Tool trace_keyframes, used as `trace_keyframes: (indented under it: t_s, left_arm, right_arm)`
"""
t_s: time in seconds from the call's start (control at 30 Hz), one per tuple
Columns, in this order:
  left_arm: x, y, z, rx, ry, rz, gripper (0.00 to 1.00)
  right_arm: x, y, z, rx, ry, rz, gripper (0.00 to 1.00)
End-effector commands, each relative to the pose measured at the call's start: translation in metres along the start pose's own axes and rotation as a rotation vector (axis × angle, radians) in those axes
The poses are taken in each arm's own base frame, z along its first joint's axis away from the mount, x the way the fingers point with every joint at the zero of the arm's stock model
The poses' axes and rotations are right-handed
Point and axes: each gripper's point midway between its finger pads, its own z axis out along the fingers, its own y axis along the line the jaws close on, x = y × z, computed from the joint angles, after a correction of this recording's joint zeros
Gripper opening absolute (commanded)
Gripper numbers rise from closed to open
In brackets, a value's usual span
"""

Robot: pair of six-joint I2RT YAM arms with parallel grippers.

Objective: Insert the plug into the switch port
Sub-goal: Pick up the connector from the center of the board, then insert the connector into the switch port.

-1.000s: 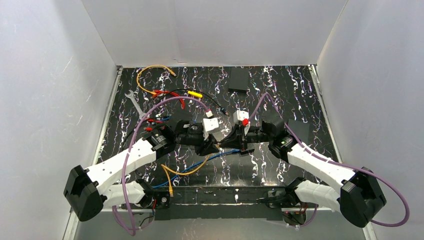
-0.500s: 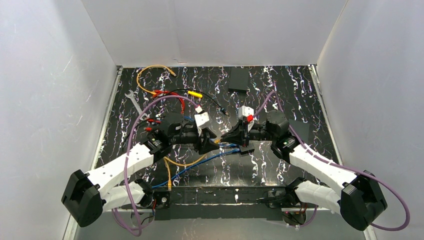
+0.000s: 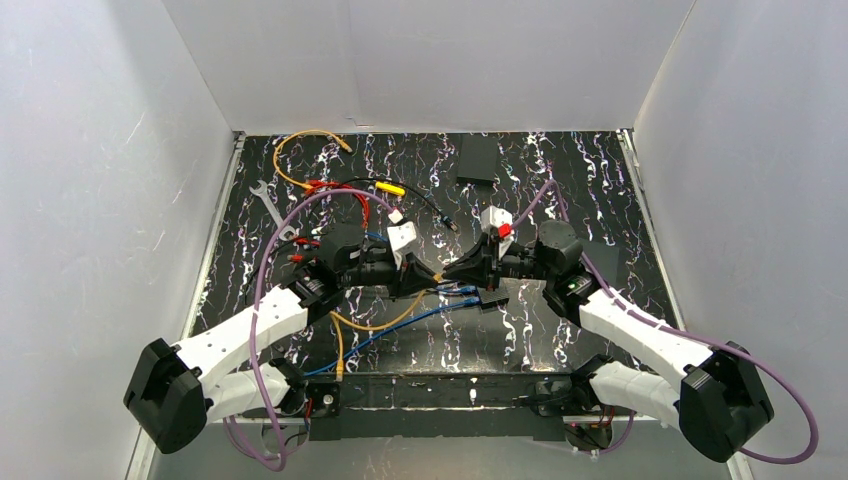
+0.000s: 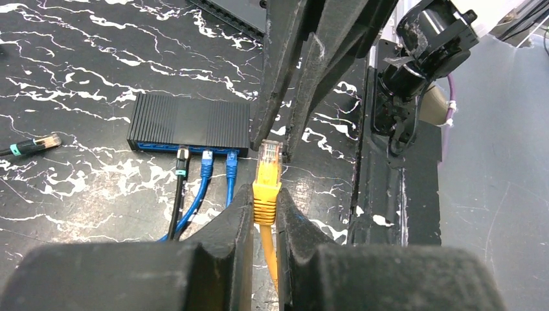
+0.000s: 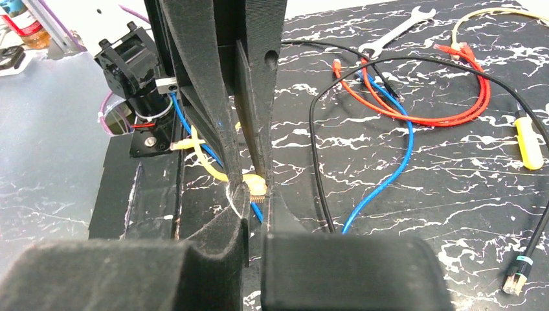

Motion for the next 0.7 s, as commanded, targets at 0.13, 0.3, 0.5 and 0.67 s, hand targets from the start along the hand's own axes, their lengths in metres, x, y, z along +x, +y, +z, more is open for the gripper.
trace_keyframes:
  t_s: [0.13,0.3,0.5,0.67]
  left_arm:
    - [0.029,0.038,0.0,-0.16,0.165,0.01,0.0]
    - [0.048,0.064,0.003,-0.248,0.327,-0.017,0.0]
    - [0.059,0.086,0.009,-0.301,0.43,-0.007,0.0]
    - [0.068,0.096,0.016,-0.298,0.502,0.011,0.0]
  right_arm:
    - [-0.005,-0.031,-0.001,0.153,-0.023,0.034,0.46]
    - [0.005,-0.063,-0.006,0.316,0.007,0.11,0.73]
    - [0.032,-0.117,-0.028,0.59,0.072,0.257,0.84]
    - [0.059,-0.151,-0.055,0.721,0.089,0.43,0.84]
